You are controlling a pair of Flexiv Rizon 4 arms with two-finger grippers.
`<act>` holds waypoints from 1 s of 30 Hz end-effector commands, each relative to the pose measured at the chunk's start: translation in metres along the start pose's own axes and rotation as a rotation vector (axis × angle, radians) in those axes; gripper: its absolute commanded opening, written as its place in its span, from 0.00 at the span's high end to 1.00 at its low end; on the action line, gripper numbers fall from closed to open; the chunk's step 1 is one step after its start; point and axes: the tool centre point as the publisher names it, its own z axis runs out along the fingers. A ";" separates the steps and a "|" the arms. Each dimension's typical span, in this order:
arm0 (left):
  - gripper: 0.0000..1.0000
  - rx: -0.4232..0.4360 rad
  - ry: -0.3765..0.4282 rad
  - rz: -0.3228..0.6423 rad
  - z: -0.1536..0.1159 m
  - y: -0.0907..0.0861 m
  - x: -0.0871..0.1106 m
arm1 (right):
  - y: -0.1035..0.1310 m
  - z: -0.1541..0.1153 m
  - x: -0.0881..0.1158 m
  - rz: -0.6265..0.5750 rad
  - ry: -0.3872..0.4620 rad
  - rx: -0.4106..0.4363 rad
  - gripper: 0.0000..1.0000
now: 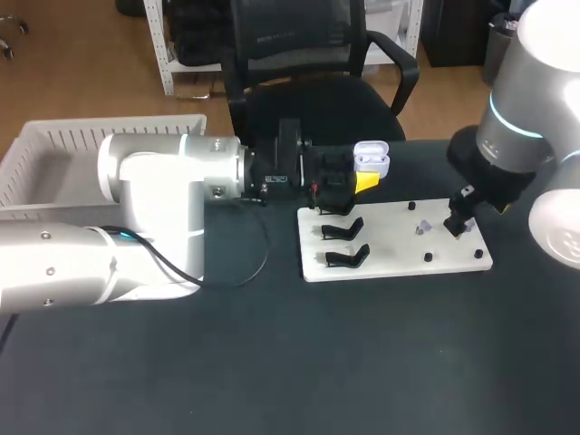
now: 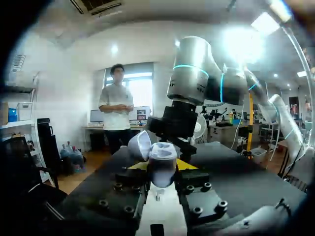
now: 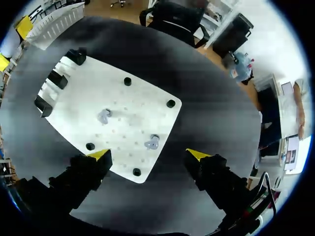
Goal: Pick up each earbud case from the left stands, insert the matching earbuds, close the lid, and place the case in the box.
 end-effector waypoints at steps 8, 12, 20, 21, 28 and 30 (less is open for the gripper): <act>1.00 -0.007 -0.006 0.004 0.000 -0.002 0.001 | -0.002 0.011 -0.001 0.028 0.046 0.011 0.49; 1.00 -0.007 -0.006 0.004 0.000 -0.002 0.001 | -0.003 0.013 -0.001 0.039 0.054 0.013 0.51; 1.00 -0.007 -0.006 0.004 0.000 -0.002 0.001 | -0.002 0.018 -0.004 0.055 0.074 0.018 0.51; 1.00 -0.007 -0.006 0.004 0.000 -0.002 0.001 | -0.002 0.019 -0.005 0.057 0.074 0.018 0.52; 1.00 -0.007 -0.006 0.004 0.000 -0.002 0.001 | -0.003 0.022 -0.005 0.101 0.090 0.025 0.56; 1.00 -0.007 -0.006 0.004 0.000 -0.002 0.001 | -0.003 0.022 -0.005 0.116 0.090 0.028 0.57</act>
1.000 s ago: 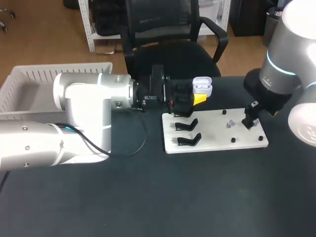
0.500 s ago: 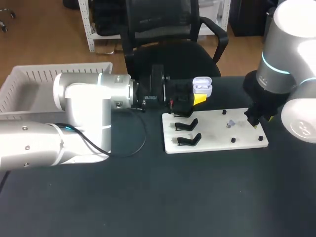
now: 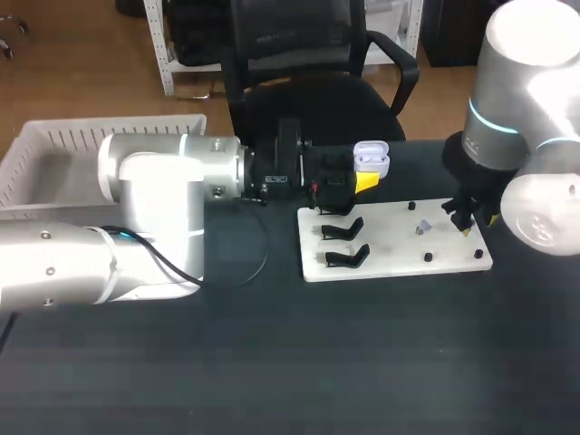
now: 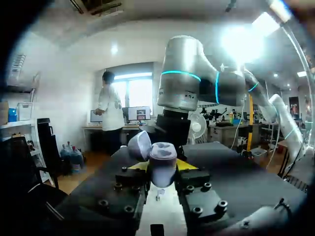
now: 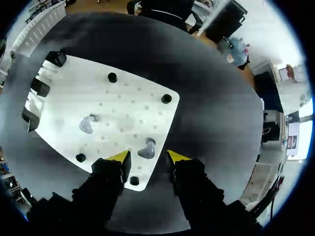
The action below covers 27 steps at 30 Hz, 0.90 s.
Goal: Pick up each earbud case from the left stands, insert the matching earbuds, close the lid, and place the case in the box.
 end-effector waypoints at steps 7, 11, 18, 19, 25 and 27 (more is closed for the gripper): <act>1.00 -0.007 -0.006 0.004 0.000 -0.002 0.001 | 0.000 0.002 -0.002 0.042 0.006 0.011 0.58; 1.00 -0.007 -0.006 0.004 0.000 -0.002 0.001 | 0.002 0.004 -0.004 0.042 0.011 0.009 0.60; 1.00 -0.007 -0.006 0.004 0.000 -0.002 0.001 | 0.002 0.004 -0.005 0.057 0.016 0.008 0.63; 1.00 -0.007 -0.006 0.004 0.000 -0.002 0.001 | 0.002 0.004 -0.006 0.060 0.015 0.008 0.64; 1.00 -0.007 -0.006 0.004 0.000 -0.002 0.001 | 0.002 0.003 -0.007 0.066 0.014 0.015 0.69; 1.00 -0.007 -0.006 0.004 0.000 -0.002 0.001 | 0.002 0.003 -0.007 0.068 0.015 0.012 0.70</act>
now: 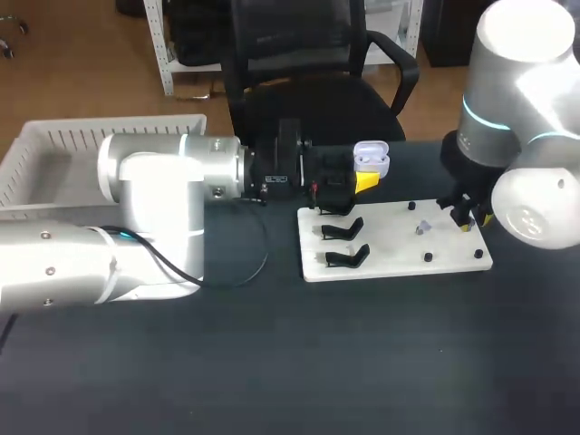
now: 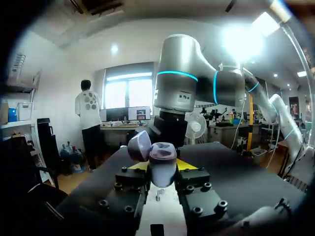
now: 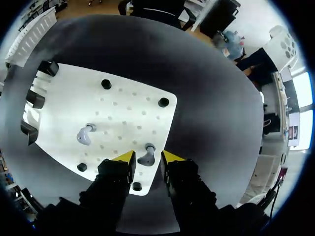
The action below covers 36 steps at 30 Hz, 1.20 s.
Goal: Pick up each earbud case from the left stands, insert the matching earbuds, close the lid, and place the case in the box.
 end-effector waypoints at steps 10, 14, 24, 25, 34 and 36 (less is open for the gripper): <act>1.00 -0.007 -0.006 0.004 0.000 -0.002 0.001 | 0.004 0.000 0.000 0.019 0.010 0.006 0.78; 1.00 -0.007 -0.006 0.004 0.000 -0.002 0.001 | 0.005 0.001 0.000 0.027 0.019 0.006 0.78; 1.00 -0.007 -0.006 0.004 0.000 -0.002 0.001 | 0.006 0.002 0.000 0.037 0.030 0.010 1.00; 1.00 -0.007 -0.006 0.004 0.000 -0.002 0.001 | 0.006 0.002 0.000 0.038 0.032 0.010 1.00; 1.00 -0.007 -0.006 0.004 0.000 -0.002 0.001 | -0.005 -0.037 0.009 0.094 0.034 0.004 1.00; 1.00 -0.007 -0.006 0.004 0.000 -0.002 0.001 | -0.005 -0.051 0.011 0.097 0.035 0.003 1.00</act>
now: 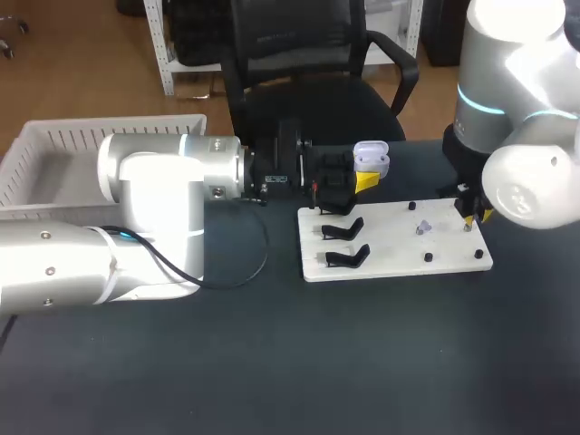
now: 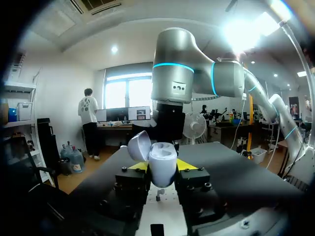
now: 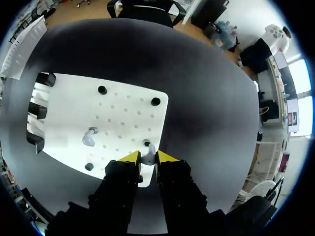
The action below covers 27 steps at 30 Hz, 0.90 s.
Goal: Pick up each earbud case from the left stands, insert the matching earbuds, close the lid, and place the case in the box.
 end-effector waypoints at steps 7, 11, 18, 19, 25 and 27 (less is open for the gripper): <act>1.00 -0.008 -0.006 0.004 0.000 -0.002 0.001 | 0.001 -0.077 0.027 0.023 0.008 -0.040 1.00; 1.00 -0.008 -0.006 0.004 0.000 -0.002 0.001 | 0.008 -0.099 0.033 0.044 0.009 -0.046 1.00; 1.00 -0.008 -0.006 0.004 0.000 -0.002 0.001 | 0.014 -0.111 0.037 0.053 -0.001 -0.020 1.00; 1.00 -0.008 -0.006 0.004 0.000 -0.002 0.001 | 0.014 -0.111 0.037 0.053 -0.001 -0.020 1.00; 1.00 -0.008 -0.006 0.004 0.000 -0.002 0.001 | 0.014 -0.111 0.037 0.053 -0.001 -0.020 1.00; 1.00 -0.008 -0.006 0.004 0.000 -0.002 0.001 | 0.014 -0.111 0.037 0.053 -0.001 -0.020 1.00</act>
